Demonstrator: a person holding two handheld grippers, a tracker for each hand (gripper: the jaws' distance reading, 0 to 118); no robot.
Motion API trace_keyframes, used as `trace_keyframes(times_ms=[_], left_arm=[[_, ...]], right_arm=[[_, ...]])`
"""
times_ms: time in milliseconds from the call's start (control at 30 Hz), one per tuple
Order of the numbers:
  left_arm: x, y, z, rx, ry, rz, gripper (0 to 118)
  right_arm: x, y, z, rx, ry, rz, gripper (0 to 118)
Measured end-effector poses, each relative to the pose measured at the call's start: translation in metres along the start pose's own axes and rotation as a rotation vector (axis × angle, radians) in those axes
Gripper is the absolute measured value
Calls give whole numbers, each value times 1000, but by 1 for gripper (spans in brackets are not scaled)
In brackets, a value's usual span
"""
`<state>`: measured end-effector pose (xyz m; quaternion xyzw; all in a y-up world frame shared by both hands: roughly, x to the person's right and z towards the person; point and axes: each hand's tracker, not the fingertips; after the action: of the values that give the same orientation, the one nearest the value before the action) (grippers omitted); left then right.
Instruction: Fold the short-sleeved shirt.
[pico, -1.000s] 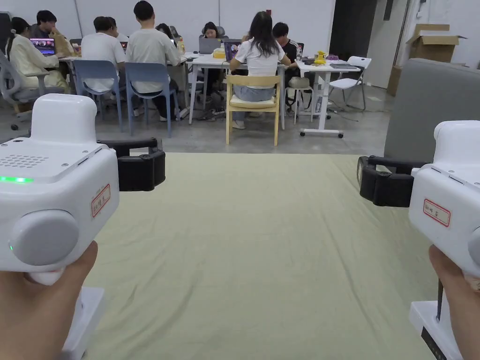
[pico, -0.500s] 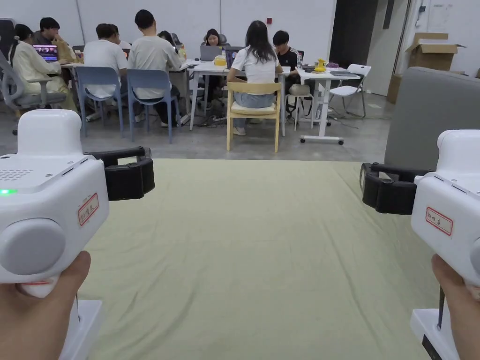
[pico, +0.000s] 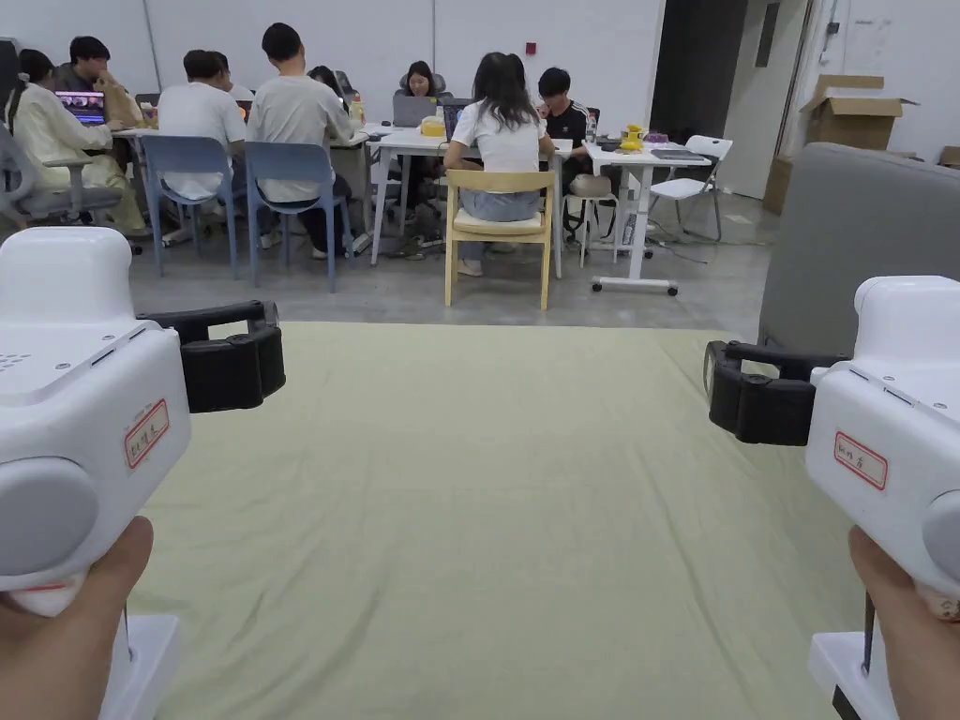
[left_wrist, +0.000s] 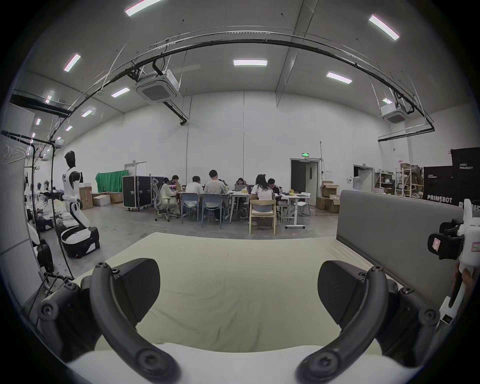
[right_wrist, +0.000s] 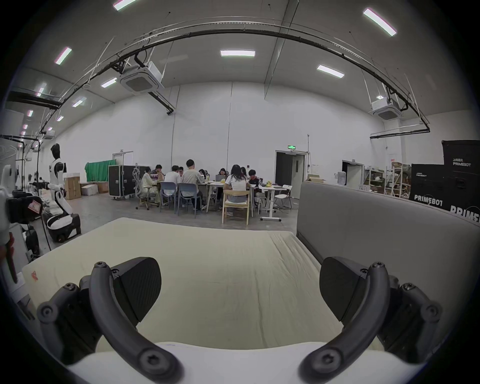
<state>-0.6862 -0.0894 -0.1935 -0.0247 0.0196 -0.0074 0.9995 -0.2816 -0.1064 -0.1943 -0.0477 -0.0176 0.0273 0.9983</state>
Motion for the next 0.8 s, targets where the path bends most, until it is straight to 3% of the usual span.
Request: trace_keyframes(times_ms=[800], left_arm=[[-6, -1, 2, 12, 0, 23, 118]], right_arm=[[-6, -1, 0, 12, 5, 25, 118]])
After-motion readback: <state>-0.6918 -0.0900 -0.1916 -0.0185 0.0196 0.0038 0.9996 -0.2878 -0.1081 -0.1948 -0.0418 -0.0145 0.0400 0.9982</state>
